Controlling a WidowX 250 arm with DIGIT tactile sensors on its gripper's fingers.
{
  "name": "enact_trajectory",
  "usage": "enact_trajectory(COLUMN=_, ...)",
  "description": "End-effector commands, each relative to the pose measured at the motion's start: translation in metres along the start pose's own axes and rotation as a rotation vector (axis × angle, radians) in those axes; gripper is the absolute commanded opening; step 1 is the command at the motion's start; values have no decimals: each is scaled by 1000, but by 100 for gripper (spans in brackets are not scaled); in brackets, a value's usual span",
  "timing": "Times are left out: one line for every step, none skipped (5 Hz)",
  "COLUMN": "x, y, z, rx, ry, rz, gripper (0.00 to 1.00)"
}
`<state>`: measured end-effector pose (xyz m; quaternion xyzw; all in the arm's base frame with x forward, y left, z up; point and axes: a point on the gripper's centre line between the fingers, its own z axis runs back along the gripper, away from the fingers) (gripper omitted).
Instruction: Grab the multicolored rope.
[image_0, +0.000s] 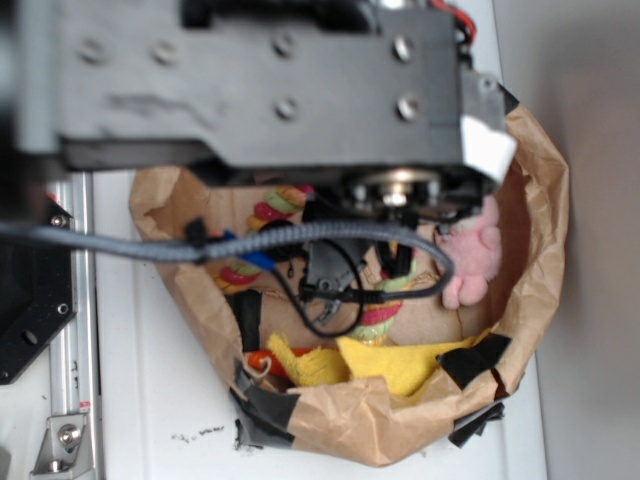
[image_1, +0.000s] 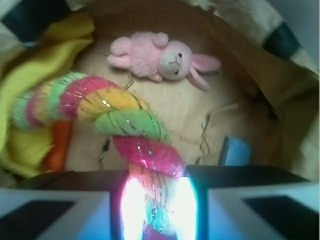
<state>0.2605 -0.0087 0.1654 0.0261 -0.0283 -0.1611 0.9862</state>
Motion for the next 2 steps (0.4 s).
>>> enact_trajectory(x=-9, y=9, z=25, rx=-13, ry=-56, rz=290, gripper=0)
enact_trajectory(x=-9, y=9, z=25, rx=-13, ry=-56, rz=290, gripper=100)
